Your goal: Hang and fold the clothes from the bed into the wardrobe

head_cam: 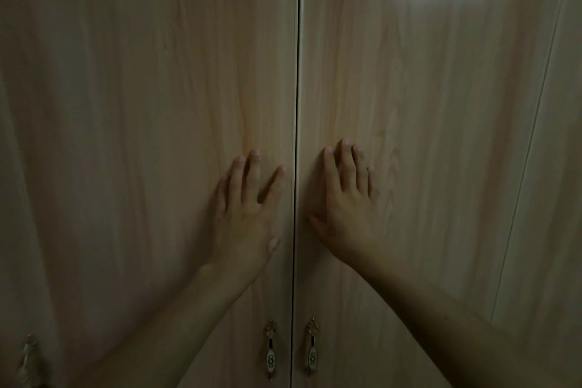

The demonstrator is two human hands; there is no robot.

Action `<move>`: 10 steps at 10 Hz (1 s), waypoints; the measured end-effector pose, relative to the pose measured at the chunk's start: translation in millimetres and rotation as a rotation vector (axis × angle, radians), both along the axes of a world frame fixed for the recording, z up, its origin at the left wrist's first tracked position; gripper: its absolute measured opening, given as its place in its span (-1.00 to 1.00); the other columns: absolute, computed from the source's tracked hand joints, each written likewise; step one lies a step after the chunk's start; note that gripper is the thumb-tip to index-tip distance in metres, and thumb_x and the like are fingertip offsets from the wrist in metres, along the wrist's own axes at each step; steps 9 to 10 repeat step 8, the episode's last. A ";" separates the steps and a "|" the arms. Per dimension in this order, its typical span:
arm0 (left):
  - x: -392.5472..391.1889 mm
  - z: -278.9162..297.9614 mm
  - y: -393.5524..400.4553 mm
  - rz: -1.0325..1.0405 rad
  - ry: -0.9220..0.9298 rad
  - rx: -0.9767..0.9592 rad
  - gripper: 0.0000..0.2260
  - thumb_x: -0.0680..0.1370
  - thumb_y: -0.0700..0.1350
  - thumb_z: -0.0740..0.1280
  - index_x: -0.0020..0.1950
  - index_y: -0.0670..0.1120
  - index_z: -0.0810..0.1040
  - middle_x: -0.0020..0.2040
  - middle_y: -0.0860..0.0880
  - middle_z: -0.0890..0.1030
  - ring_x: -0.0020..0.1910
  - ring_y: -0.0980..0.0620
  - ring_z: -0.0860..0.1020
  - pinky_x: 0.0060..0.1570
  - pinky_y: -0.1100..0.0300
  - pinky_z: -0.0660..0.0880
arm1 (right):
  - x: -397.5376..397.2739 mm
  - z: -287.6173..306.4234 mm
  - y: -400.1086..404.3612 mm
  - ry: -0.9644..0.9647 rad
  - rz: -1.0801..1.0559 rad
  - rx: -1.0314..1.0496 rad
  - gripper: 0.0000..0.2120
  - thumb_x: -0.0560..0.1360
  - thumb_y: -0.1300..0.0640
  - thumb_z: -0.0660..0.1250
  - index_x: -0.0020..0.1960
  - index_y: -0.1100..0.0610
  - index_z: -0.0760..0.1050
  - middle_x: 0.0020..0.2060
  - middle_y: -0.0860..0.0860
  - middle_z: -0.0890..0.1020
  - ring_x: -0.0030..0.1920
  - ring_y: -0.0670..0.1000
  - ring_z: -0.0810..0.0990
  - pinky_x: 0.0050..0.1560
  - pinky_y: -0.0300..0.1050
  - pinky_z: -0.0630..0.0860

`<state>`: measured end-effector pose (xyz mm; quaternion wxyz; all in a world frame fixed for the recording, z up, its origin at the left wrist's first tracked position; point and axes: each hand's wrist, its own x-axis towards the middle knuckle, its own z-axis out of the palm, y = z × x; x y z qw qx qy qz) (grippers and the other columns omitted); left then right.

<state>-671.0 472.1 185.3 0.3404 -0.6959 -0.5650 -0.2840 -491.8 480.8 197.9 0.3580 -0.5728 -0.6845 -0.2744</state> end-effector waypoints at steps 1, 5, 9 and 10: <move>1.2 -1.0 -0.2 -0.003 -0.014 0.004 0.18 0.18 0.18 0.61 0.62 0.08 -0.02 0.62 -0.21 -0.09 0.59 -0.26 -0.06 0.48 -0.22 0.16 | 1.0 -0.5 2.0 -0.008 -0.005 -0.006 0.07 0.41 -0.17 0.41 0.59 0.08 -0.25 0.58 0.11 -0.25 0.56 0.13 -0.30 0.53 0.22 -0.10; 4.7 13.1 -7.7 0.010 0.039 -0.085 0.01 0.38 0.23 0.45 0.61 0.05 -0.12 0.59 -0.26 -0.20 0.57 -0.29 -0.15 0.51 -0.19 0.03 | 2.7 10.3 -8.2 -0.023 -0.010 -0.069 0.04 0.40 -0.23 0.39 0.58 0.02 -0.23 0.58 0.09 -0.22 0.57 0.15 -0.24 0.50 0.21 -0.03; -22.4 7.7 -48.7 -0.336 -0.364 -0.395 -0.45 0.58 0.19 0.28 0.49 -0.05 0.38 0.59 -0.14 0.15 0.57 -0.09 0.11 0.54 0.01 0.06 | 1.8 21.6 -58.6 0.037 0.146 -0.156 -0.28 0.52 -0.13 0.33 0.55 0.05 0.10 0.54 0.09 0.15 0.52 0.17 0.14 0.45 0.13 0.21; -22.4 7.7 -48.7 -0.336 -0.364 -0.395 -0.45 0.58 0.19 0.28 0.49 -0.05 0.38 0.59 -0.14 0.15 0.57 -0.09 0.11 0.54 0.01 0.06 | 1.8 21.6 -58.6 0.037 0.146 -0.156 -0.28 0.52 -0.13 0.33 0.55 0.05 0.10 0.54 0.09 0.15 0.52 0.17 0.14 0.45 0.13 0.21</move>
